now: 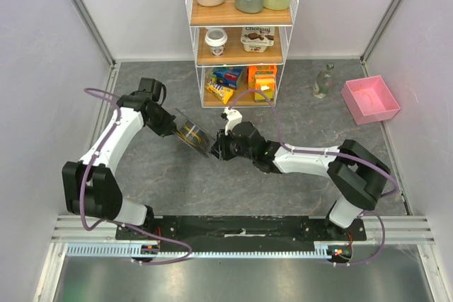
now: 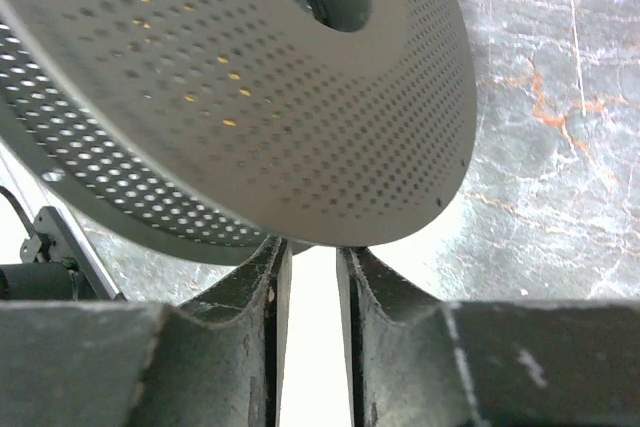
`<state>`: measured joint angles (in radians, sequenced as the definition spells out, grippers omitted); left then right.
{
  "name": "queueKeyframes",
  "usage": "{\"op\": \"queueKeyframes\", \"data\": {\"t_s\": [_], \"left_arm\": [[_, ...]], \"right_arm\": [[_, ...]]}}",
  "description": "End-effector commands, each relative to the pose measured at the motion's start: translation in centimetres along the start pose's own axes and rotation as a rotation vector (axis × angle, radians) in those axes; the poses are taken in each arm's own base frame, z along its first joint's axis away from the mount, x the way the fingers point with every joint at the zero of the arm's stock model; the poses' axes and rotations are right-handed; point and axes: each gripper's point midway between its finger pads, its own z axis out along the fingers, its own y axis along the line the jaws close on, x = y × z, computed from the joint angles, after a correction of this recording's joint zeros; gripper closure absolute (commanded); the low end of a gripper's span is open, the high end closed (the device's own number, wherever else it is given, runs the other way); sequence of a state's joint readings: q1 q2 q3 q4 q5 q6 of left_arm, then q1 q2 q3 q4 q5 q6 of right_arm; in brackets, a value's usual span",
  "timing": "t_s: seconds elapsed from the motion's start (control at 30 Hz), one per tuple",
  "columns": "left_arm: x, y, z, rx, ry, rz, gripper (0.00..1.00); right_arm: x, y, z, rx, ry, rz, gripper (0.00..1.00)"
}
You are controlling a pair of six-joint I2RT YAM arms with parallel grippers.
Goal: Wrap the cables
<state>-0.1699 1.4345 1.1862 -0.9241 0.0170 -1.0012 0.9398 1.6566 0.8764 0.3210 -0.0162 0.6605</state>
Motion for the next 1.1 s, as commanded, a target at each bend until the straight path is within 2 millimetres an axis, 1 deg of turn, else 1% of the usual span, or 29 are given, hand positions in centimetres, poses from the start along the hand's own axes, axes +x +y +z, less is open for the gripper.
{"op": "queueKeyframes", "data": {"t_s": [0.0,0.07,0.13,0.33,0.47,0.53,0.63,0.73,0.8,0.93,1.0,1.07], "left_arm": [[-1.2,-0.5,0.0,-0.015,-0.051,0.097,0.98],[-0.9,-0.5,0.2,-0.018,-0.043,0.104,0.99],[-0.7,-0.7,0.3,-0.015,-0.041,0.114,0.98],[-0.9,-1.3,0.5,-0.004,-0.045,0.115,0.98],[-1.0,-1.5,0.7,0.003,-0.048,0.121,0.98],[-0.9,-1.6,0.7,0.009,-0.041,0.121,0.98],[-0.7,-2.0,0.9,0.028,-0.03,0.129,0.98],[0.7,-3.3,0.5,0.133,0.027,0.182,0.98],[1.4,-3.3,0.5,0.166,0.053,0.191,0.98],[2.4,-3.2,0.2,0.227,0.102,0.215,0.99],[2.8,-2.9,0.0,0.253,0.124,0.228,0.98],[3.0,-2.1,0.1,0.253,0.137,0.229,0.98]], "right_arm": [[-4.0,1.4,0.2,-0.042,-0.098,0.006,0.66],[-4.1,1.3,-0.2,-0.054,-0.096,0.003,0.66],[-4.3,1.9,-0.8,-0.085,-0.095,-0.022,0.65],[-5.8,6.0,-4.0,-0.253,-0.086,-0.133,0.48],[-5.5,7.3,-6.2,-0.309,-0.032,-0.185,0.42],[-5.9,7.9,-7.5,-0.332,-0.042,-0.213,0.33],[-7.0,7.8,-8.4,-0.311,-0.075,-0.275,0.32],[-9.0,7.6,-9.4,-0.286,-0.129,-0.35,0.31],[-9.6,7.2,-9.9,-0.268,-0.142,-0.378,0.28],[-9.4,5.1,-10.1,-0.21,-0.105,-0.385,0.23],[-8.6,4.0,-10.3,-0.193,-0.066,-0.374,0.22],[-7.9,2.7,-10.5,-0.181,-0.017,-0.384,0.23]]}}
